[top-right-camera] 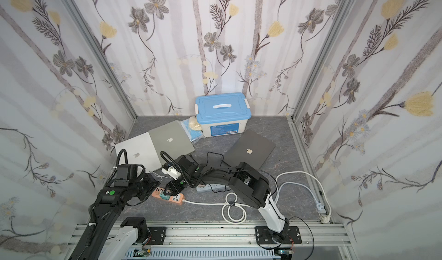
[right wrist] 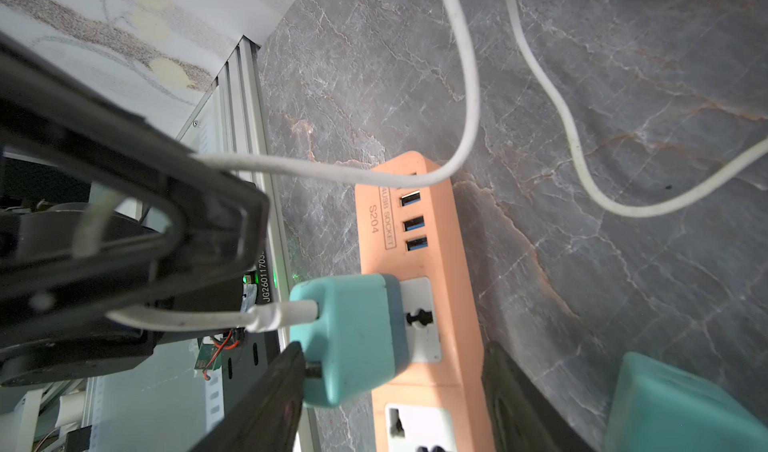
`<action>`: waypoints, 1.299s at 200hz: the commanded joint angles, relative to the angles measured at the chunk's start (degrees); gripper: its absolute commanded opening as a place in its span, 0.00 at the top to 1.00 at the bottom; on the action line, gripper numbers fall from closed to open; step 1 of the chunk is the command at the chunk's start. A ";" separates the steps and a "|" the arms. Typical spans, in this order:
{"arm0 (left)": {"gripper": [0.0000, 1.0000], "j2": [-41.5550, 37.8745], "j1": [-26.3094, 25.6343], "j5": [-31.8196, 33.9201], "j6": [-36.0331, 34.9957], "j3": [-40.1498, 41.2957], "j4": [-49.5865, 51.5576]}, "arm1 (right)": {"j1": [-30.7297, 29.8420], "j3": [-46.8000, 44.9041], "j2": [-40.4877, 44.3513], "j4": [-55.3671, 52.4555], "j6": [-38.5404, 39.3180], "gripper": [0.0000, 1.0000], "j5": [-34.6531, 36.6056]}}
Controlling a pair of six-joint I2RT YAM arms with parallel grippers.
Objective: Unplug the laptop charger
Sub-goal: Remove the charging cable from the plug, then place the charging cable at the center of the board.
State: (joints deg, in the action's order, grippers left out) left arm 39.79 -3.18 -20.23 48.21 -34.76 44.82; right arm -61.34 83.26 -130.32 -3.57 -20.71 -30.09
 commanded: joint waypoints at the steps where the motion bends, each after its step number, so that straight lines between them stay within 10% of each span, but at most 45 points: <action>1: 1.00 -0.39 0.02 0.28 -0.58 -1.01 -2.47 | -0.17 -0.73 -1.14 -2.58 0.21 0.33 4.33; 260: 0.99 25.61 -1.89 -0.66 -1.96 -0.02 -25.62 | 2.32 -14.59 15.57 10.96 -3.96 0.13 1.73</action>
State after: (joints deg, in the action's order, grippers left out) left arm 62.89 -4.16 -20.40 45.52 -33.95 24.36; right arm -59.53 70.22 -115.83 5.13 -23.03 -30.04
